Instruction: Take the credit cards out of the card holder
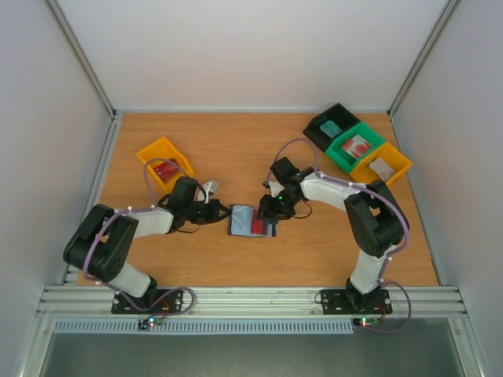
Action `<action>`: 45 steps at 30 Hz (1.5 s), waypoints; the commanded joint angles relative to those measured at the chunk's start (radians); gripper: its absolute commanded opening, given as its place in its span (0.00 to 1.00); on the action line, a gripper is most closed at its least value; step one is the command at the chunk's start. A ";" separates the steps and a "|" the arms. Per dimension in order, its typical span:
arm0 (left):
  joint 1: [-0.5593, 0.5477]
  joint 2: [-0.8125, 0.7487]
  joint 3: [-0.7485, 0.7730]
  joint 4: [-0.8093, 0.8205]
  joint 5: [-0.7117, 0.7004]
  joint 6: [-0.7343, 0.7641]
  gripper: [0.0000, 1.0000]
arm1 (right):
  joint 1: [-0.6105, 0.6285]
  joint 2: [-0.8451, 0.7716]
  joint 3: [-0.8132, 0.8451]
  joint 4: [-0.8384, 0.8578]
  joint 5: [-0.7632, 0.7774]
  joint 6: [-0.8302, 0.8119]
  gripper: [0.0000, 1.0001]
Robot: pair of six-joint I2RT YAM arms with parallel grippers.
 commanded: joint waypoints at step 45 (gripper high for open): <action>-0.028 -0.065 -0.042 0.144 0.073 0.632 0.00 | -0.125 0.102 -0.119 0.344 -0.696 -0.241 0.32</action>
